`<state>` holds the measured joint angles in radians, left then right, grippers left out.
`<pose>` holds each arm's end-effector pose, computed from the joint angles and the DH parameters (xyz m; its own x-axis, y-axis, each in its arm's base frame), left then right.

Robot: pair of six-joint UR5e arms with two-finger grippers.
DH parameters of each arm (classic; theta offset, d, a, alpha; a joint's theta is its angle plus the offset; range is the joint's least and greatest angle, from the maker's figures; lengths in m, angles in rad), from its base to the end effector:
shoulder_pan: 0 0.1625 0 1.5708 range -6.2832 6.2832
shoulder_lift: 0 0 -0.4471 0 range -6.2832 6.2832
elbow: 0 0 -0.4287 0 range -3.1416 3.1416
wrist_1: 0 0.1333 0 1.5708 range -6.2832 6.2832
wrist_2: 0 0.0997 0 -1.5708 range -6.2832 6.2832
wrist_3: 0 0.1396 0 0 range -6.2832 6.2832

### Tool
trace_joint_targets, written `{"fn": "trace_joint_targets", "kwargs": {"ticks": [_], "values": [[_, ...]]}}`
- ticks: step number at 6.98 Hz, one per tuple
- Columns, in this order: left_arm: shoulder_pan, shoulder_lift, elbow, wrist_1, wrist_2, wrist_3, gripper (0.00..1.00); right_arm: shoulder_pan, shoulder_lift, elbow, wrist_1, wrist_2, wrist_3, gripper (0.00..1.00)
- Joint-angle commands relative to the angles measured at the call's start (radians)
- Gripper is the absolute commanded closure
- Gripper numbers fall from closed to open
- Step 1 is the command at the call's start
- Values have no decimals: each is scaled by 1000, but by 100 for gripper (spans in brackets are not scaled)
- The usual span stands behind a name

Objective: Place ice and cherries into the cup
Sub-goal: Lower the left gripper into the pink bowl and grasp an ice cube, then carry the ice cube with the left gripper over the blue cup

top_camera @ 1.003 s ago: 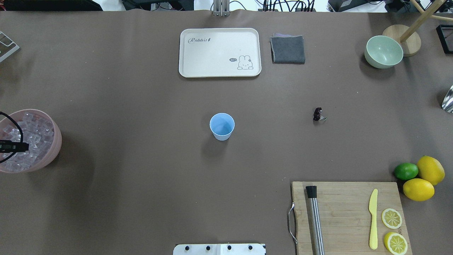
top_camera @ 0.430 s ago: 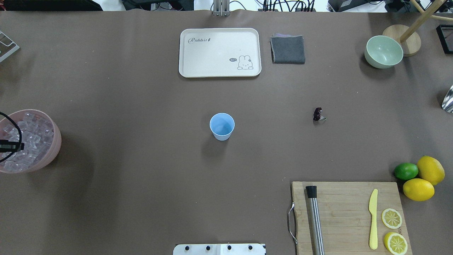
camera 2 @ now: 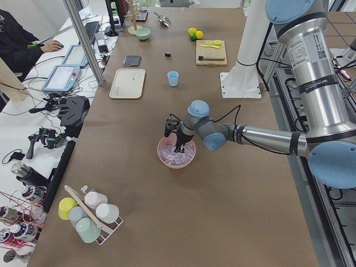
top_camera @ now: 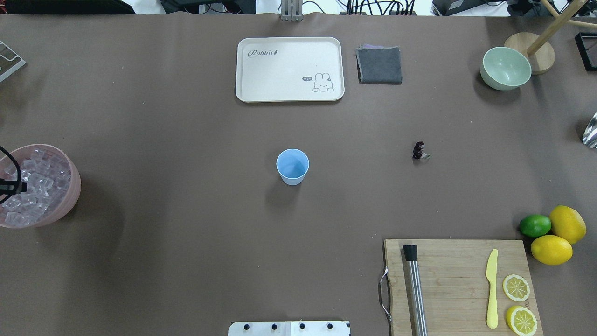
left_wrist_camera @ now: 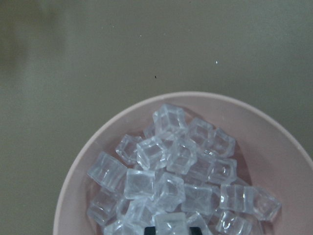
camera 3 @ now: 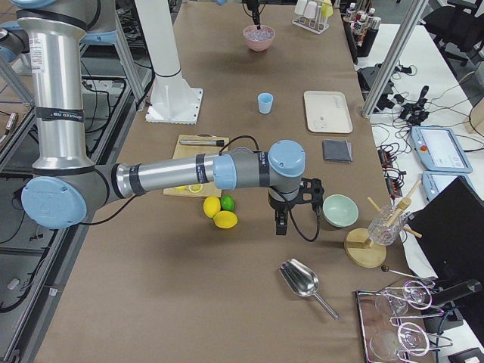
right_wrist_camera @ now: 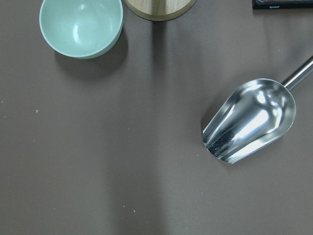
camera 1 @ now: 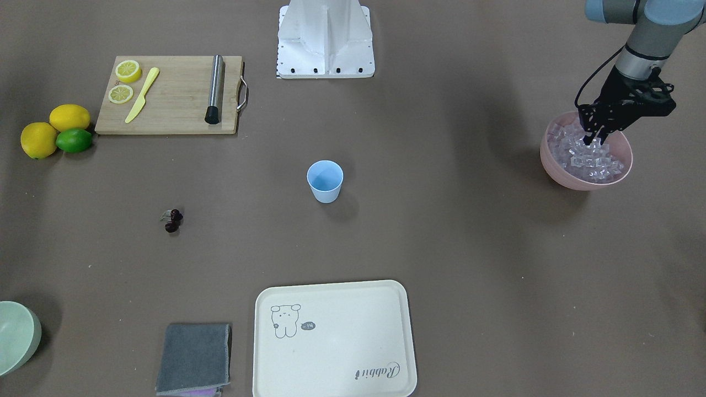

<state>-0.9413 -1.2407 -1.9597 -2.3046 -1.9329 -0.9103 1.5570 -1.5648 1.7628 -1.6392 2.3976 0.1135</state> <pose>0.1948 -0.4099 0.5809 0.6990 0.0148 -0.7150 0.2261 0.9439 0.2406 0.0232 -0.5345 0.6061 0.6731 0.0085 0.7395 -0.0629 0.9970 0.0458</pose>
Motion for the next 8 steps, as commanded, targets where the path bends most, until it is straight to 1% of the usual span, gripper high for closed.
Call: {"fn": "trace_joint_targets", "kwargs": {"ticks": [1,2,3,4,5,6,7,8], "values": [[-82,-64,-7,-1,-41,33,100,0,6,0,-1,0,0,0],[-80,-163,-7,5,-38,-17,100,0,5,4,-1,0,-1,0],[-48,-280,17,25,-38,-85,100,0,5,1,-1,0,-1,0],[2,-396,19,100,-37,-102,100,0,5,1,1,-2,-1,0],[65,-590,45,210,-35,-143,100,0,5,3,1,-2,-3,0],[150,-782,57,366,-23,-242,100,-5,6,3,1,-2,-3,0],[248,-901,70,461,91,-268,100,-5,5,3,1,0,-2,0],[357,-963,126,462,197,-269,100,-5,5,1,-1,0,-3,0]]}}
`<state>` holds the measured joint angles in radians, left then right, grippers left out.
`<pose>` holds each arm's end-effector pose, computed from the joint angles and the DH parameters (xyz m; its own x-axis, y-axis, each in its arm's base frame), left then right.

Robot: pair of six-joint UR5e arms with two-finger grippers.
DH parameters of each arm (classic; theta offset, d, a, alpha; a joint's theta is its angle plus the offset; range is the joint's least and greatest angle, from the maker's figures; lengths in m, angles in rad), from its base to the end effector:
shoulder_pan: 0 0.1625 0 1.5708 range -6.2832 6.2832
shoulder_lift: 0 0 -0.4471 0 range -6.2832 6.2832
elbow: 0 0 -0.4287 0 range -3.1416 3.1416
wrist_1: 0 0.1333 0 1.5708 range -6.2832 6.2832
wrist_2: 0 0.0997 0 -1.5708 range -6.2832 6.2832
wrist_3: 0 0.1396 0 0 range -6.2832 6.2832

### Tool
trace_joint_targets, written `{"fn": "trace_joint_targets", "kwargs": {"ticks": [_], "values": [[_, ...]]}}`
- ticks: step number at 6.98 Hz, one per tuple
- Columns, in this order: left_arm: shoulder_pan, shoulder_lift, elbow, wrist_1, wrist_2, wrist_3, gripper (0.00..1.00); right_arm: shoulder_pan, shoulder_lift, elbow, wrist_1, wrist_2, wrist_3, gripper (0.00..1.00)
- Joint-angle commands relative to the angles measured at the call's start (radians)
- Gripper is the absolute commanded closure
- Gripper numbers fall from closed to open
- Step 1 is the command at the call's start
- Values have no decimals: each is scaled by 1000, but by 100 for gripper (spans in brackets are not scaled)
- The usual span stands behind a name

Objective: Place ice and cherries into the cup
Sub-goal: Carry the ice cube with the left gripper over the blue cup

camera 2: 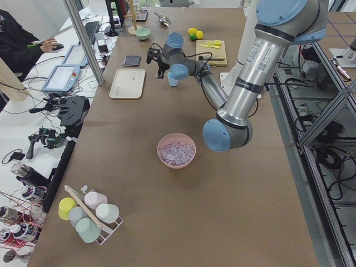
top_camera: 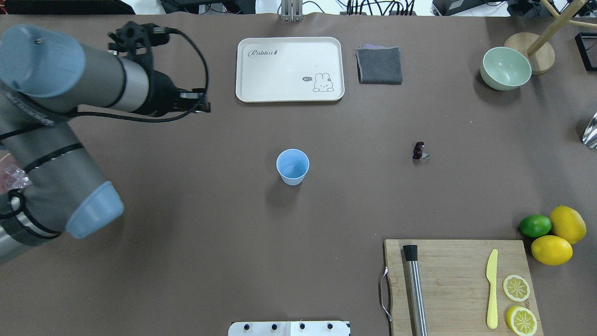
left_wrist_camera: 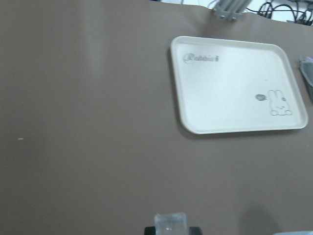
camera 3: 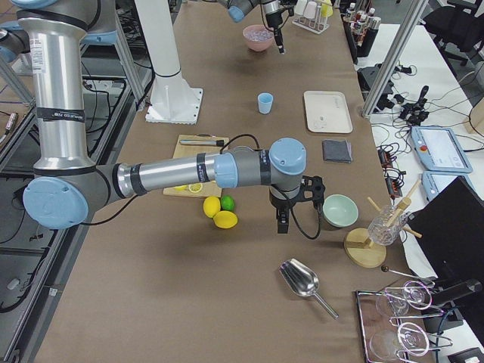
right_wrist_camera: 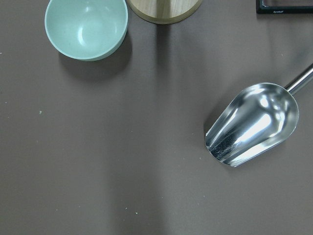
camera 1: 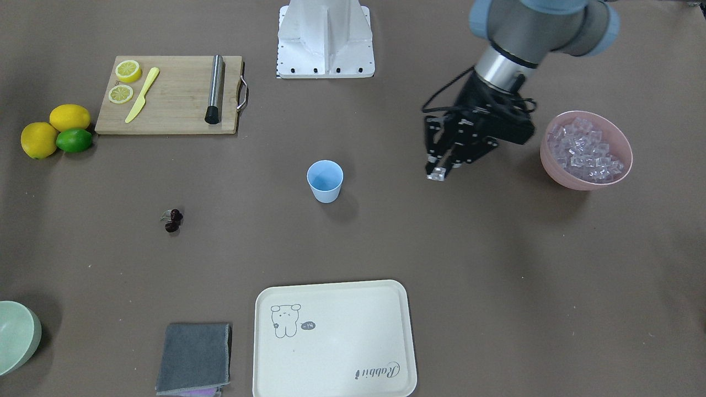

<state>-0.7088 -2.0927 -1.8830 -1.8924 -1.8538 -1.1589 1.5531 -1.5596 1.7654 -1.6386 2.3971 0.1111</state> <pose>0.4501 -0.5102 0.1954 0.4531 0.1179 -0.8836 0.2724 0.9255 0.2632 0.0211 -0.5369 0.6019 0.6735 -0.0026 0.7392 -0.0575 0.9968 0.0559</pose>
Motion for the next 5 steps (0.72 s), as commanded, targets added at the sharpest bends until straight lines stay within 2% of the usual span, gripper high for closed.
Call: {"fn": "trace_joint_targets", "kwargs": {"ticks": [1,3,4,5], "values": [[162,-156,112,39,166,-22,100,-1,0,-1,-1,1,1,0],[196,-187,262,-121,215,-21,100,-17,-2,-1,-1,7,1,0],[209,-219,306,-135,228,-22,100,-18,-2,-1,-1,23,1,0],[233,-222,305,-133,228,-22,100,-19,-1,-1,-1,25,2,0]]}}
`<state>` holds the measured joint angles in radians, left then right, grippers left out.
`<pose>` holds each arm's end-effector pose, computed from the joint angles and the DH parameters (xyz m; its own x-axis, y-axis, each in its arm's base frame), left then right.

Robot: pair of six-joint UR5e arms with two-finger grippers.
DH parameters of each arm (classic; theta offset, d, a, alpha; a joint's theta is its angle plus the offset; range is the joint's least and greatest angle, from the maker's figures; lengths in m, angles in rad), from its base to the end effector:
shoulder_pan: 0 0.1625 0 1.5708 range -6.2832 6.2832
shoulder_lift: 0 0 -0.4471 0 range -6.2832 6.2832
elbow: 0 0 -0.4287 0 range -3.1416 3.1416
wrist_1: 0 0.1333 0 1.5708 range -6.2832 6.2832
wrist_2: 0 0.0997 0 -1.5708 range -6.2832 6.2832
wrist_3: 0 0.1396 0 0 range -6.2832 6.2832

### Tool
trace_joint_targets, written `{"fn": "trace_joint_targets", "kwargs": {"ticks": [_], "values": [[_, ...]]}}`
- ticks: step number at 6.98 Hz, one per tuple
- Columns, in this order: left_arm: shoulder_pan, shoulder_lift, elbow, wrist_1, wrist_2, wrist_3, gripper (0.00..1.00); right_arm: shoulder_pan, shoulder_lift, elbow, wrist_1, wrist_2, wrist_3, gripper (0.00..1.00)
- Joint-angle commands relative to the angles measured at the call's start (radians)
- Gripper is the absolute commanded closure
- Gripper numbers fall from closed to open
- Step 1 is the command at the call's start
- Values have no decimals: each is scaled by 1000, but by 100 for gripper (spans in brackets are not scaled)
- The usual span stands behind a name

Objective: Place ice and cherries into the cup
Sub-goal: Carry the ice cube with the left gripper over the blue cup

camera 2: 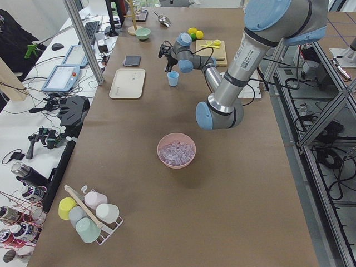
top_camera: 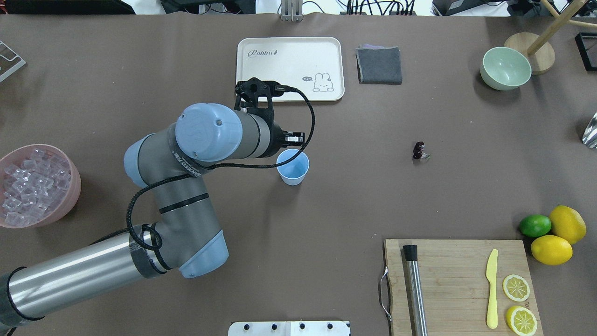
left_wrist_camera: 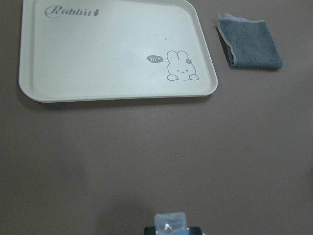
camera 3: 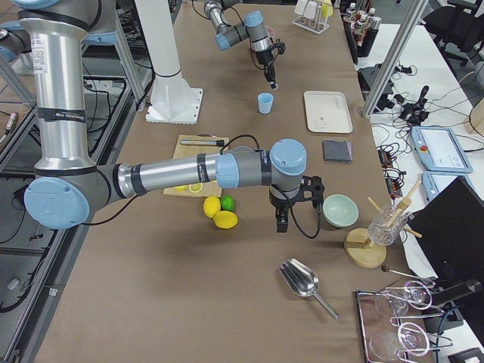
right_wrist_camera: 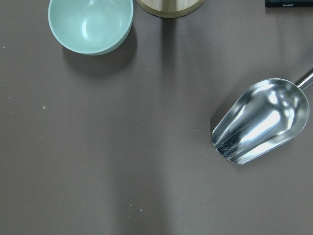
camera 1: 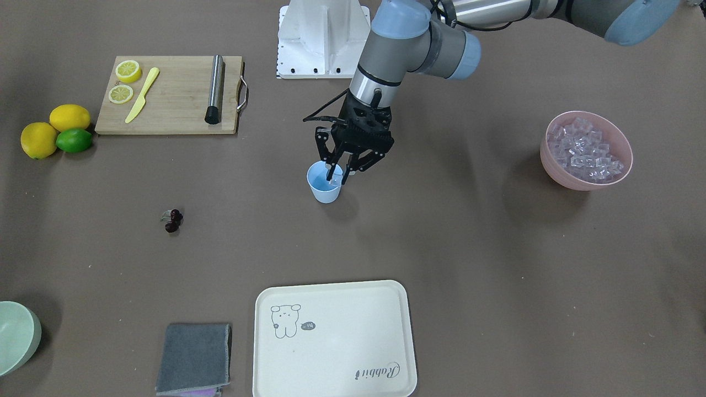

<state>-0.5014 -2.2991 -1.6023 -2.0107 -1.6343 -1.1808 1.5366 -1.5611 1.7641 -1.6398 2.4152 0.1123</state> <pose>0.6192 -0.4813 0.1585 0.4568 0.1823 -0.8707 0.2748 0.9020 0.3330 0.0106 -0.5361 0.6017 0.6600 -0.0108 0.7512 -0.0403 0.9979 0.0497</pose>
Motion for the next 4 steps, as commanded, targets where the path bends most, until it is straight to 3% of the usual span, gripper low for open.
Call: {"fn": "trace_joint_targets", "kwargs": {"ticks": [1,4], "values": [[40,-16,19,-13,8,-3,100,-3,3,-2,0,7,1,0],[40,0,-13,1,-1,-2,100,-3,4,2,2,7,1,0]]}}
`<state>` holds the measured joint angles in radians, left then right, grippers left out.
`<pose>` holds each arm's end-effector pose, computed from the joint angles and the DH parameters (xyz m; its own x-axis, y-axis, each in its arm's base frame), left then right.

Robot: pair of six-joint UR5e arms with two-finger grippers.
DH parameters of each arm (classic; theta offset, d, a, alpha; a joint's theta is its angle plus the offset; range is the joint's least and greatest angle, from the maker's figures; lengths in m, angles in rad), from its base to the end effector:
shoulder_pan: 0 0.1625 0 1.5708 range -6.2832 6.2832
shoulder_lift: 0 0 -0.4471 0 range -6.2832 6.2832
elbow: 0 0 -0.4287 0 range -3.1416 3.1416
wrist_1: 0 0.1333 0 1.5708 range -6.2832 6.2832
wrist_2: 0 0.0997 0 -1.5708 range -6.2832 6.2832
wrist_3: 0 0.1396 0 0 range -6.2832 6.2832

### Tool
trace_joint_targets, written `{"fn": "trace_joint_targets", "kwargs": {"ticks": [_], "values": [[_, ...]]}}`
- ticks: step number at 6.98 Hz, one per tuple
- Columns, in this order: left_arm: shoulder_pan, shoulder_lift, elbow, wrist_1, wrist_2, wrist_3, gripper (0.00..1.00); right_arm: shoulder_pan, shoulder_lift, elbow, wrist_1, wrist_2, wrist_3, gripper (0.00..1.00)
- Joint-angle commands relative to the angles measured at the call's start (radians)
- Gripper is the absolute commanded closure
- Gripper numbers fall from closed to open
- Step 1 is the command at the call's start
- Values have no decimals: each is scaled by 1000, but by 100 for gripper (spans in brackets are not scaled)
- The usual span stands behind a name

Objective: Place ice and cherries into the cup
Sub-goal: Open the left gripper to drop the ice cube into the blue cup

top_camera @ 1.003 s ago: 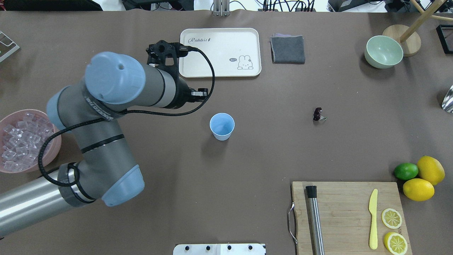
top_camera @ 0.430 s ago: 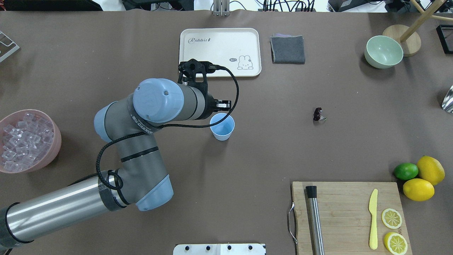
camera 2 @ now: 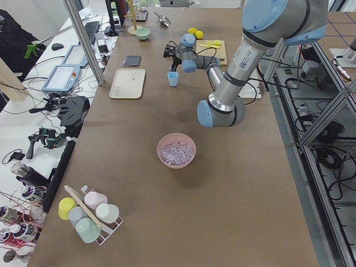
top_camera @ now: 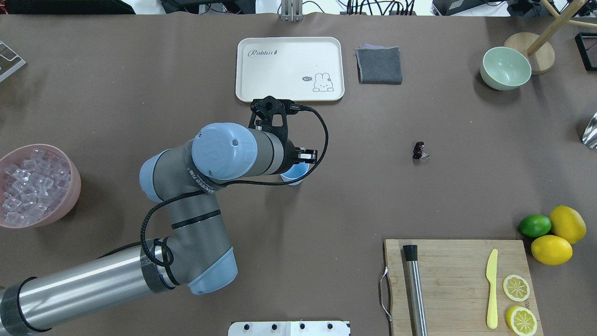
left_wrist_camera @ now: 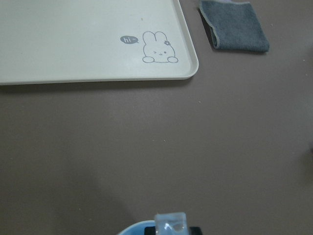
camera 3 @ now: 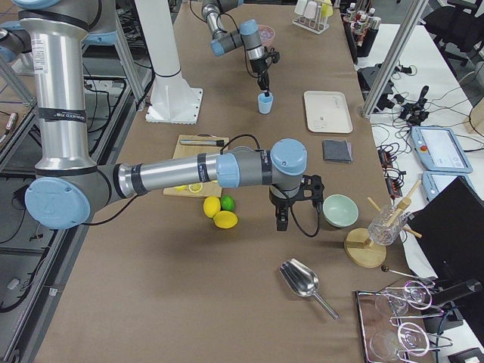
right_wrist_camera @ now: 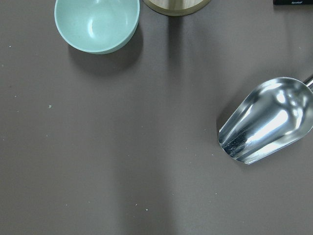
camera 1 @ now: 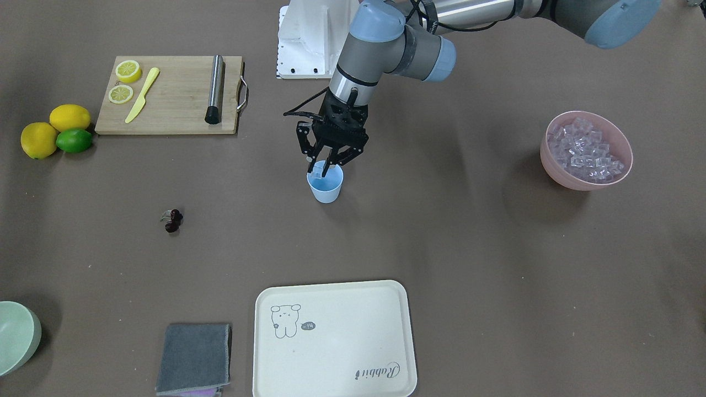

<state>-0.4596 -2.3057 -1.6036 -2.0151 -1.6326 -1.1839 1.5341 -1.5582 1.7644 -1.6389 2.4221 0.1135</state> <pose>0.6381 -0.4549 0.1520 0.4389 0.2030 -0.8753 0.2433 0.9109 0.3332 0.0086 -0.5373 0.5992 0.6547 -0.0147 0.7558 -0.0380 0.9979 0.0524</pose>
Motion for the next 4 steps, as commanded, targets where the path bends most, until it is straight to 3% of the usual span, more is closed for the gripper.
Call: {"fn": "trace_joint_targets", "kwargs": {"ticks": [1,4], "values": [[-8,20,-12,6,-3,4,100,0,6,1,1,0,0,0],[-10,40,-18,4,-6,-3,100,0,18,0,1,0,2,0]]}}
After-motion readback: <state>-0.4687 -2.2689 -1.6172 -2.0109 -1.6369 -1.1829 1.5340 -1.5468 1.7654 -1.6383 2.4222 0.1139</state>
